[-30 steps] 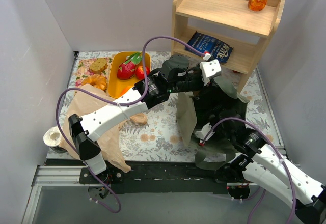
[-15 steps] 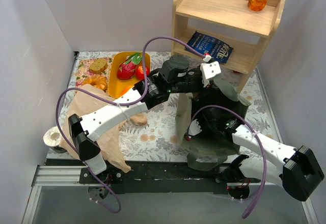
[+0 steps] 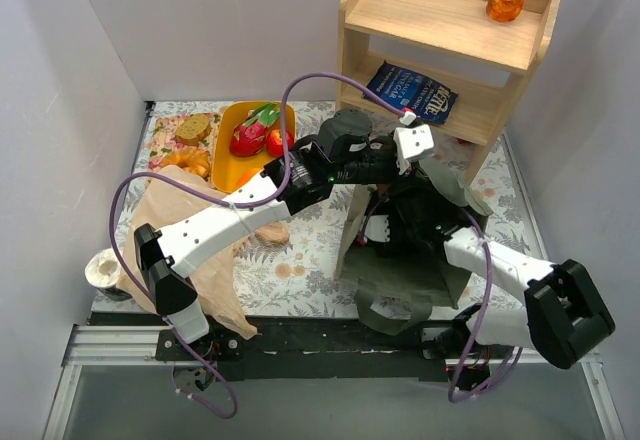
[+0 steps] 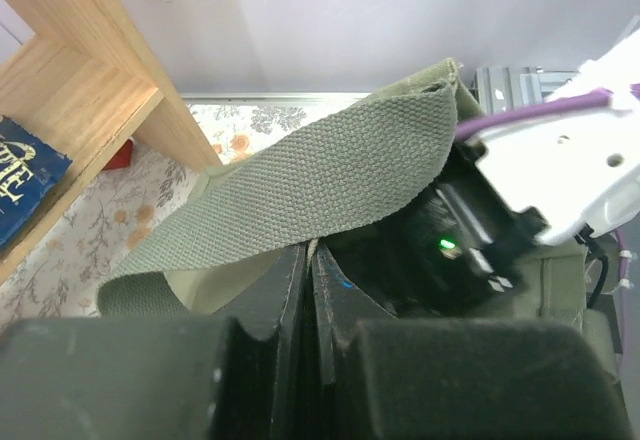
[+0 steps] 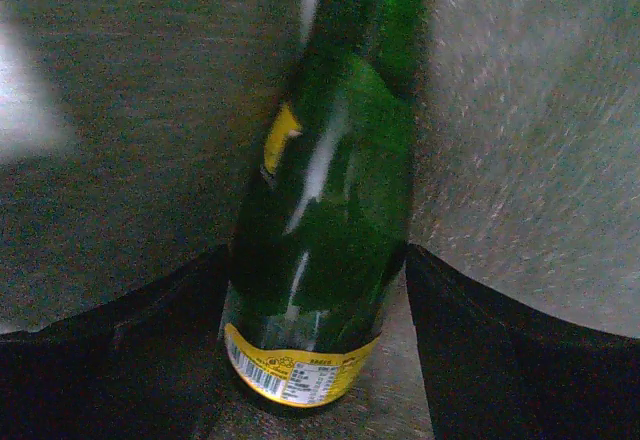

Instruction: Untie the knot of the grocery bags and take out the mixed food

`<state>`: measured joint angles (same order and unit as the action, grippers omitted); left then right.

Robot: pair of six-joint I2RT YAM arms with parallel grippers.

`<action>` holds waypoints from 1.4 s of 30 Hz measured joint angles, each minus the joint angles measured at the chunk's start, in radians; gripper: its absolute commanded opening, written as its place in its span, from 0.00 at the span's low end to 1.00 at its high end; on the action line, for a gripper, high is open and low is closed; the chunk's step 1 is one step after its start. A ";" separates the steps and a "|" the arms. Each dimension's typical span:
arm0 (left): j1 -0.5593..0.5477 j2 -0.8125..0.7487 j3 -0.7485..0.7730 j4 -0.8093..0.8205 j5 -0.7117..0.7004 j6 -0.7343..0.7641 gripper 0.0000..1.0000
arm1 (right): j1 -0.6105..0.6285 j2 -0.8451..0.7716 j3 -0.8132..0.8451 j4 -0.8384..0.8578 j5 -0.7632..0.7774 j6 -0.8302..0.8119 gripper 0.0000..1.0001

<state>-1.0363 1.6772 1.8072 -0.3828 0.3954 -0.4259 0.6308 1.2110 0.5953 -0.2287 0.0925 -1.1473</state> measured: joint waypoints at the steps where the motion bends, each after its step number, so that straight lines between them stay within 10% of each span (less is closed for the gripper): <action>1: 0.000 0.000 -0.002 0.000 -0.003 0.001 0.00 | -0.031 0.024 0.026 -0.008 -0.014 0.038 0.76; 10: 0.001 -0.003 -0.035 0.026 -0.032 0.011 0.00 | -0.171 0.184 0.125 -0.007 -0.087 0.111 0.79; 17: 0.001 -0.004 -0.047 0.055 -0.042 0.014 0.00 | -0.183 0.191 0.137 -0.031 -0.136 0.068 0.02; 42: 0.076 -0.006 -0.057 0.107 -0.073 -0.073 0.00 | -0.162 -0.332 0.297 -0.678 -0.454 0.236 0.01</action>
<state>-0.9607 1.6711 1.7500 -0.2756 0.3225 -0.4988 0.4690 0.8795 0.8921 -0.9066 -0.3614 -0.9112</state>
